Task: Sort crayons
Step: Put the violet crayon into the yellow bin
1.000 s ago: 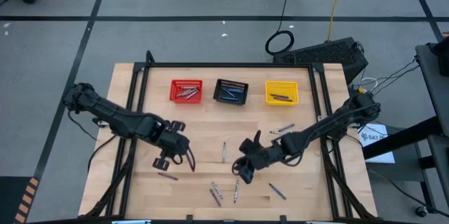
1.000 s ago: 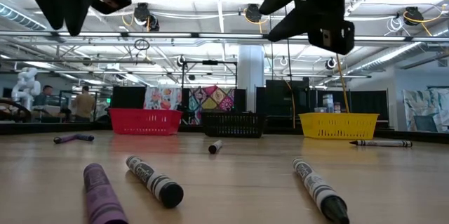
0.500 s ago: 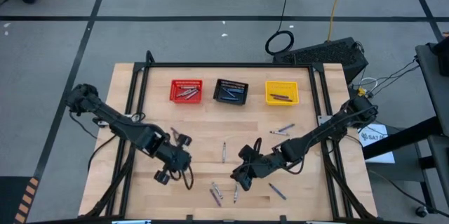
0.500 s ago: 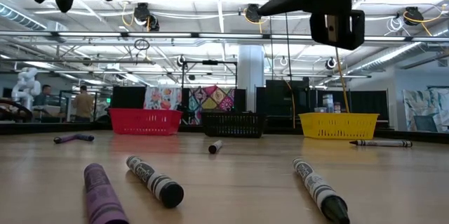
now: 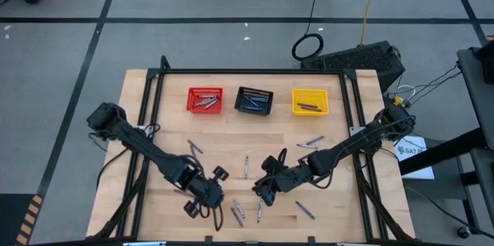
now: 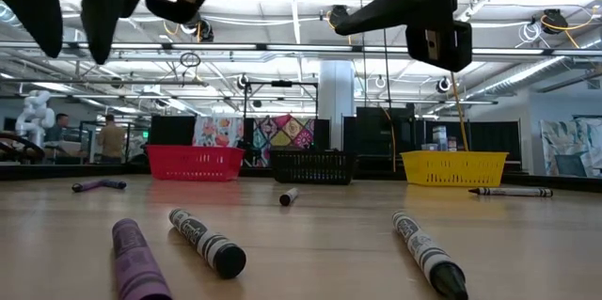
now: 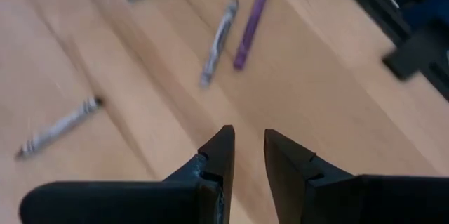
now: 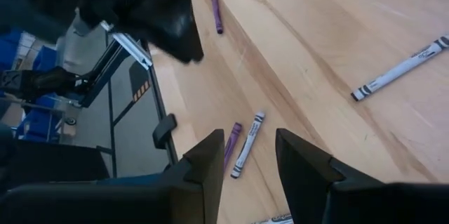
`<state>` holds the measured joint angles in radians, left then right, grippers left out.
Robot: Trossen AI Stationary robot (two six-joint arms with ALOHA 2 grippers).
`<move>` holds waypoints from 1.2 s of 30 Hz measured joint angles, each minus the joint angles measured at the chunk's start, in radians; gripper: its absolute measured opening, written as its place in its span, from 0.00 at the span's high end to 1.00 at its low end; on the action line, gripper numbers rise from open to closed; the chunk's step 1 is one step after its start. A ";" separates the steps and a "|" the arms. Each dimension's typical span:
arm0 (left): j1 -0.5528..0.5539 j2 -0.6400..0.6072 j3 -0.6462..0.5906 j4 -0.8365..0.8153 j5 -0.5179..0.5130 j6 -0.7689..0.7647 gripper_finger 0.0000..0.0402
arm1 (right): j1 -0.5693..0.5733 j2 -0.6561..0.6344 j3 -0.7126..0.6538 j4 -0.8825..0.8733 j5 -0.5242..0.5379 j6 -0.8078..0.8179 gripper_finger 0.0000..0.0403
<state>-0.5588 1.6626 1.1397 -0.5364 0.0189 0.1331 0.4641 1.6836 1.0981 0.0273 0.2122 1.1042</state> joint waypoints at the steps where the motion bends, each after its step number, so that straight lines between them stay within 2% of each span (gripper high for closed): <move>1: -0.001 0.010 0.000 0.022 -0.003 0.008 0.81 | 0.000 0.000 0.000 0.000 0.000 -0.002 0.72; 7: 0.000 0.065 0.000 0.131 -0.024 0.040 0.81 | 0.000 0.000 0.000 0.000 0.003 0.008 0.72; 26: -0.020 0.234 0.000 0.357 0.011 0.138 0.81 | 0.000 0.000 0.000 0.007 0.015 0.009 0.72; 36: -0.019 0.282 0.000 0.400 0.034 0.143 0.81 | -0.001 0.000 0.000 0.006 0.027 0.009 0.72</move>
<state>-0.5780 1.9447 1.1397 -0.1369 0.0528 0.2765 0.4633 1.6836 1.0983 0.0338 0.2390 1.1131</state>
